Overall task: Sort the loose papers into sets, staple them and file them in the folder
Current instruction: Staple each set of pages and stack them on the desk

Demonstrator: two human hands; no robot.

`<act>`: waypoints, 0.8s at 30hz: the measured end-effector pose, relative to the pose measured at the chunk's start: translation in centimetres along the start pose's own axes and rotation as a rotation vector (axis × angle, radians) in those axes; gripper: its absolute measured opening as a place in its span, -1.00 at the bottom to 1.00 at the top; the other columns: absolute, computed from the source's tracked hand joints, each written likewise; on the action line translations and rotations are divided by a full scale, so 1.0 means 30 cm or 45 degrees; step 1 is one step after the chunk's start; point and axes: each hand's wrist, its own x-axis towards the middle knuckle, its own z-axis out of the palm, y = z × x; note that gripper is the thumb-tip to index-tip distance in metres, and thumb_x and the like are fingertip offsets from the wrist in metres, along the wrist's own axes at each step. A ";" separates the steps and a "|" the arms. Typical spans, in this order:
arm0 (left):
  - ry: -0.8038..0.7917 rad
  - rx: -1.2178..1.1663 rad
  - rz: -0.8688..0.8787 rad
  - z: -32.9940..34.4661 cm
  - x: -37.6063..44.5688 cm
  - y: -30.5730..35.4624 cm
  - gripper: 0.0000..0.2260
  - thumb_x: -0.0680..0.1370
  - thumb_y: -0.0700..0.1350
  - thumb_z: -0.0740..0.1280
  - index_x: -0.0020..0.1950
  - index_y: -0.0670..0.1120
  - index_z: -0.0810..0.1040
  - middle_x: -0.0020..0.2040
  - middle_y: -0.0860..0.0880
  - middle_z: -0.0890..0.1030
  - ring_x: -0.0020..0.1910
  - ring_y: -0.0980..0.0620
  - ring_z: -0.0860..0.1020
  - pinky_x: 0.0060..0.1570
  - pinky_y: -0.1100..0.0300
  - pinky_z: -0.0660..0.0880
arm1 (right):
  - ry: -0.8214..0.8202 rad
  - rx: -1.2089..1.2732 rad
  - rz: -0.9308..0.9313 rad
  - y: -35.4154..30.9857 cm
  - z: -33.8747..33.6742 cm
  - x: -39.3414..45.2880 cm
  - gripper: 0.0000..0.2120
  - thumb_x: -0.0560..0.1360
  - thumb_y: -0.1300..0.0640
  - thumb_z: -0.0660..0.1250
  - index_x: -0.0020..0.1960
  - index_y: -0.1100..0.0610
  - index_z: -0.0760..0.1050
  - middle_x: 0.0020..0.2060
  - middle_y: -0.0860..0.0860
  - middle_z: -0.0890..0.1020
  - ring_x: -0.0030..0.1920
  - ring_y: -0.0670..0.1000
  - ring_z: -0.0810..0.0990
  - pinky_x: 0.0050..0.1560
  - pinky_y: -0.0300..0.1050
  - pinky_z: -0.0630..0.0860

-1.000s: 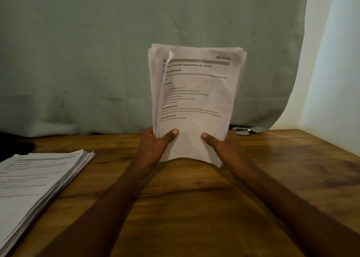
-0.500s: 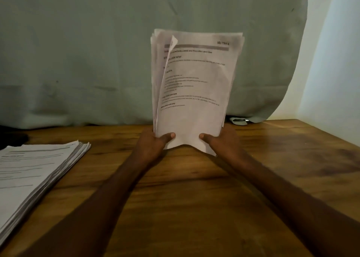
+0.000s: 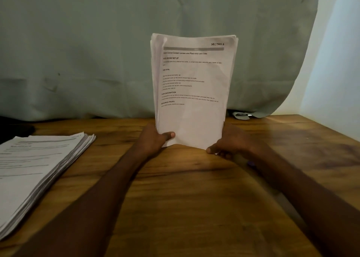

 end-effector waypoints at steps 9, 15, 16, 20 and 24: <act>-0.200 -0.041 -0.023 -0.025 -0.009 0.005 -0.39 0.49 0.11 0.54 0.49 0.08 0.43 0.28 0.10 0.59 0.17 0.06 0.56 0.10 0.16 0.54 | 0.338 0.684 -0.376 -0.014 -0.040 0.020 -0.77 0.50 0.04 0.51 0.07 -0.20 0.55 -0.21 -0.37 0.67 -0.12 -0.24 0.69 -0.26 -0.36 0.57; -0.077 -0.614 0.043 -0.048 0.005 0.105 -0.80 0.54 -0.08 0.51 0.15 0.05 0.66 0.07 0.04 0.75 -0.01 0.03 0.74 -0.19 0.22 0.65 | 0.425 0.656 -0.483 -0.008 -0.021 0.004 -0.76 0.56 0.16 0.46 0.21 -0.01 0.63 -0.07 -0.24 0.71 -0.07 -0.19 0.71 -0.21 -0.37 0.59; 0.000 -0.644 0.109 -0.054 0.009 0.128 -0.85 0.58 -0.11 0.47 0.14 0.02 0.67 0.06 0.05 0.75 -0.01 0.02 0.74 -0.18 0.22 0.65 | 0.430 0.628 -0.487 -0.012 -0.015 0.000 -0.74 0.57 0.13 0.45 0.25 0.02 0.62 -0.01 -0.21 0.70 -0.05 -0.17 0.71 -0.18 -0.34 0.60; 0.203 -0.709 0.329 -0.061 -0.003 0.196 -0.81 0.69 -0.15 0.31 0.28 -0.05 0.61 0.13 0.06 0.73 0.12 0.03 0.70 0.08 0.13 0.65 | 0.376 0.705 -0.576 -0.033 0.023 -0.025 -0.72 0.56 0.10 0.46 0.26 -0.03 0.59 0.00 -0.25 0.71 -0.02 -0.18 0.70 -0.17 -0.34 0.62; 0.213 -0.501 0.697 -0.050 -0.035 0.284 -0.77 0.74 -0.10 0.21 0.38 0.06 0.50 0.21 0.23 0.66 0.23 0.18 0.62 0.14 0.31 0.57 | 0.463 0.923 -0.672 -0.075 0.028 -0.053 -0.78 0.54 0.09 0.47 0.13 -0.14 0.59 -0.02 -0.29 0.72 0.00 -0.22 0.69 -0.17 -0.39 0.59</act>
